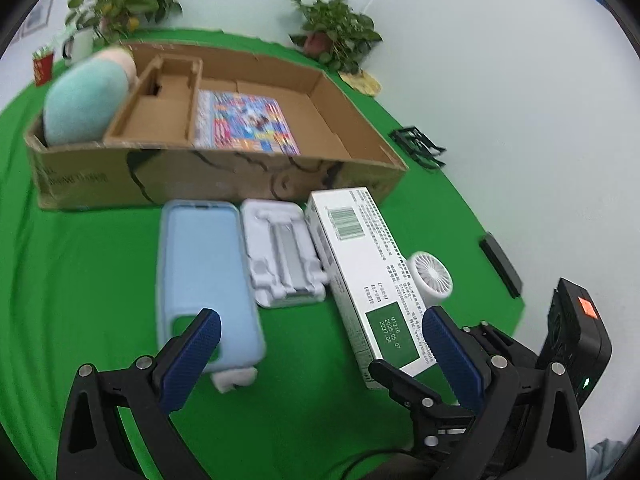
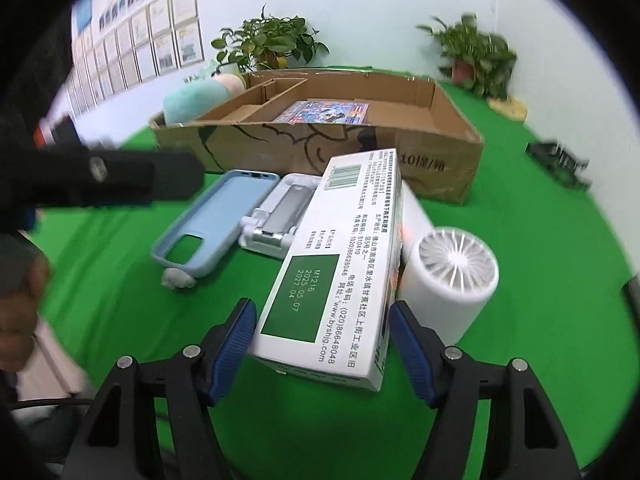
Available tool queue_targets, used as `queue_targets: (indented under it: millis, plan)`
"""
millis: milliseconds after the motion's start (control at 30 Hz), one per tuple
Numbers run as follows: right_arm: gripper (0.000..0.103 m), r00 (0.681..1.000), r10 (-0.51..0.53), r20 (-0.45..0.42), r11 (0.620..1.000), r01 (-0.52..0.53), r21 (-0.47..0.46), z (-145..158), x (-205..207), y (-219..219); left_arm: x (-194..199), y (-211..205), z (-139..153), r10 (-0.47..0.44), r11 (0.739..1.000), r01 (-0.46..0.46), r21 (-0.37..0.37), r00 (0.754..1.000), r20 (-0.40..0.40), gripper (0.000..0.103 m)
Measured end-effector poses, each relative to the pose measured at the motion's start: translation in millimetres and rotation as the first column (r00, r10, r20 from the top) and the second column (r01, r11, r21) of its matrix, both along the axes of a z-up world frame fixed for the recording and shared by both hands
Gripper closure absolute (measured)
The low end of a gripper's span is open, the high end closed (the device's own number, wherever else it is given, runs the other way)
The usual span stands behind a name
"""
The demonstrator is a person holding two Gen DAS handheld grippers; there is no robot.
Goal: Organize objects
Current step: 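Grasp the white medicine box with the green label with the left tool, then lift the white box upright with the left tool while the right tool steadies it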
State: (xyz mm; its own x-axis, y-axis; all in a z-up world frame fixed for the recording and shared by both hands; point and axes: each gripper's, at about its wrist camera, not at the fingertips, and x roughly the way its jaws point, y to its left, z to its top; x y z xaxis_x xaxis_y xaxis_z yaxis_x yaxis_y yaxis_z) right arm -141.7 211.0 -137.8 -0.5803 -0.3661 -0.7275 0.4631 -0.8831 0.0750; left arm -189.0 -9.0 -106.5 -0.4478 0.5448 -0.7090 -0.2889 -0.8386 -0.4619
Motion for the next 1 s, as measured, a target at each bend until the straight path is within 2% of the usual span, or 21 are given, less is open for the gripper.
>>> queue_targets:
  millis: [133, 200, 233, 267, 300, 433, 533, 600, 700, 833, 900, 933, 967, 1000]
  plan:
    - [0.034, 0.990, 0.030, 0.138, 0.985, -0.005, -0.174, -3.2, 4.2, 23.9, -1.4, 3.3, -17.4, -0.060, 0.995, 0.054, 0.085, 0.996, 0.062, 0.001]
    - [0.033, 0.988, 0.036, 0.153, 0.981, -0.006, -0.194, -4.3, 8.2, 27.7, -4.4, 6.2, -25.8, -0.091, 0.986, 0.077, 0.148, 0.991, 0.096, 0.001]
    - [0.029, 0.989, 0.030, 0.147, 0.981, -0.001, -0.194, -3.9, 10.2, 29.1, -5.9, 8.5, -29.1, -0.111, 0.980, 0.091, 0.176, 0.988, 0.108, 0.001]
    - [0.019, 0.990, 0.023, 0.139, 0.983, 0.003, -0.186, -3.4, 11.8, 29.4, -7.2, 10.7, -31.8, -0.128, 0.975, 0.103, 0.195, 0.985, 0.117, 0.001]
    - [0.018, 0.991, 0.018, 0.132, 0.984, 0.006, -0.181, -3.1, 12.8, 29.1, -7.5, 13.0, -33.4, -0.139, 0.972, 0.113, 0.205, 0.983, 0.121, 0.001]
    - [0.018, 0.997, 0.019, 0.075, 0.988, -0.007, -0.152, 0.8, 18.8, 23.0, -16.3, 21.3, -44.8, -0.182, 0.957, 0.137, 0.256, 0.970, 0.158, 0.003]
    - [0.018, 0.999, 0.026, 0.022, 0.997, -0.025, -0.067, -1.7, 23.2, 11.7, -22.5, 27.5, -49.9, -0.192, 0.949, 0.134, 0.284, 0.963, 0.188, 0.003]
    - [0.018, 0.999, 0.027, 0.037, 0.998, -0.025, -0.062, -5.8, 22.0, 11.2, -23.7, 30.5, -48.6, -0.208, 0.945, 0.151, 0.290, 0.962, 0.175, 0.003]
    - [0.018, 0.997, 0.015, 0.080, 0.995, -0.007, -0.103, -10.1, 16.1, 18.6, -22.7, 38.9, -48.2, -0.214, 0.945, 0.158, 0.286, 0.961, 0.175, 0.005]
    - [0.020, 0.989, -0.011, 0.149, 0.985, 0.036, -0.168, -15.2, 6.5, 30.2, -21.9, 46.7, -53.1, -0.242, 0.944, 0.179, 0.277, 0.946, 0.214, 0.024]
    - [0.025, 0.986, -0.007, 0.165, 0.982, 0.037, -0.183, -17.1, 5.6, 31.6, -20.6, 51.6, -57.7, -0.248, 0.947, 0.185, 0.263, 0.940, 0.233, 0.032]
    - [0.033, 0.985, 0.000, 0.170, 0.983, 0.031, -0.180, -18.0, 5.3, 30.6, -20.0, 52.5, -58.6, -0.247, 0.949, 0.184, 0.257, 0.939, 0.238, 0.036]
    - [0.037, 0.985, 0.005, 0.171, 0.984, 0.025, -0.174, -18.4, 6.0, 29.5, -19.3, 52.3, -59.2, -0.241, 0.951, 0.180, 0.252, 0.940, 0.240, 0.039]
    - [0.037, 0.985, 0.010, 0.171, 0.985, 0.019, -0.169, -19.0, 7.0, 28.4, -18.5, 51.2, -59.4, -0.235, 0.953, 0.176, 0.245, 0.942, 0.239, 0.042]
